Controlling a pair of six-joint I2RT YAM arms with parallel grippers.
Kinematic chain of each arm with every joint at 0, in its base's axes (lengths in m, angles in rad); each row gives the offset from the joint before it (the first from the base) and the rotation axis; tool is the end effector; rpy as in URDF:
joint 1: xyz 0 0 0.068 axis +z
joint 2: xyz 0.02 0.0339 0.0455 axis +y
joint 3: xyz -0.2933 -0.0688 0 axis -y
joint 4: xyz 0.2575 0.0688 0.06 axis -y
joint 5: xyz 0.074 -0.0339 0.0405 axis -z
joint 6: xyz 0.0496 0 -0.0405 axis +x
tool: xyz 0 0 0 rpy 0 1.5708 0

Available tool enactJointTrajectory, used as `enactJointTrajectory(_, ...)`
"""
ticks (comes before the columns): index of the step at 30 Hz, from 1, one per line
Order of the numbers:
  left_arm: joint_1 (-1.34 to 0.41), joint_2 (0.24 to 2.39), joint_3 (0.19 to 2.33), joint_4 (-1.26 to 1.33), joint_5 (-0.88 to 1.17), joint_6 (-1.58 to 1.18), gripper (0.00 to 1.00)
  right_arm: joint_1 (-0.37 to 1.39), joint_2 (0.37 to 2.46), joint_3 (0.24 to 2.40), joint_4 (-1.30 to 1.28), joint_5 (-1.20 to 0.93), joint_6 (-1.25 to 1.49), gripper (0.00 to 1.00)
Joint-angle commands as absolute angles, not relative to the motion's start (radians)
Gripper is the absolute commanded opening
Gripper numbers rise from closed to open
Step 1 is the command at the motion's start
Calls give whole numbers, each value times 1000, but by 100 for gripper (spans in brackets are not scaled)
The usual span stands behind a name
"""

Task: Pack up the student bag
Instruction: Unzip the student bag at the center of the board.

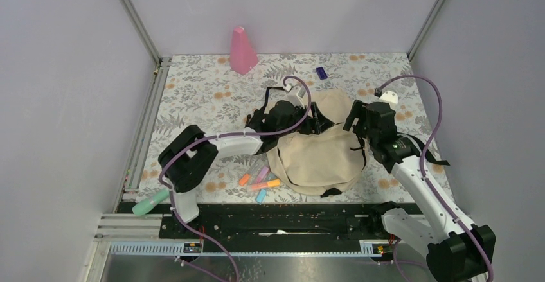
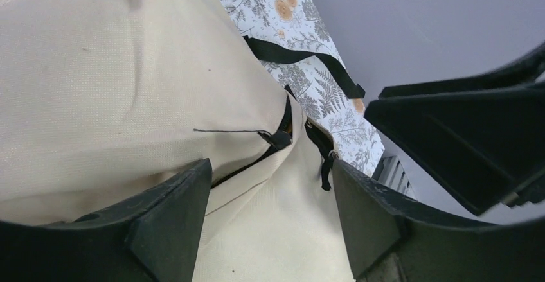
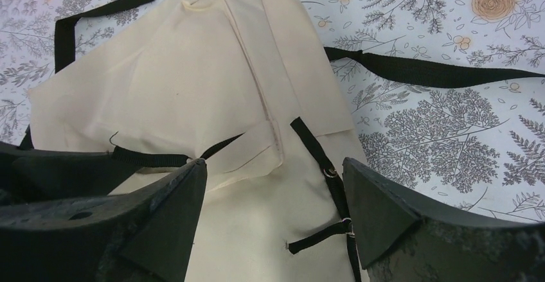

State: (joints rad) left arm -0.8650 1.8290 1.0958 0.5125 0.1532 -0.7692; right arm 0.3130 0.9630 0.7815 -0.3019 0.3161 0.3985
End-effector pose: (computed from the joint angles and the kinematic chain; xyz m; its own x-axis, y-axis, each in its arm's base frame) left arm 0.2838 -0.3447 0.2424 -0.6924 -0.2473 -0.6778 0.5110 0.4950 -0.7027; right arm 0.2177 0.0543 0.3105 -0.4195 0.2519 -0.8721 0.1432 0.9671 0.2104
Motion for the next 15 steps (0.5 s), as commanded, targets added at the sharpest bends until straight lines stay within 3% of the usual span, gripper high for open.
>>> enactJointTrajectory(1,-869,1855,1176,520,94,-816,67,309,934,767,-249,299,429,84)
enactJointTrajectory(4,-868,1877,1193,530,87,-828,61,308,948,760,-249,305,427,84)
enactJointTrajectory(11,-870,1910,1230,515,74,-829,60,308,921,700,-207,257,462,82)
enactJointTrajectory(15,-871,1934,1255,503,79,-828,50,309,932,688,-194,267,461,82)
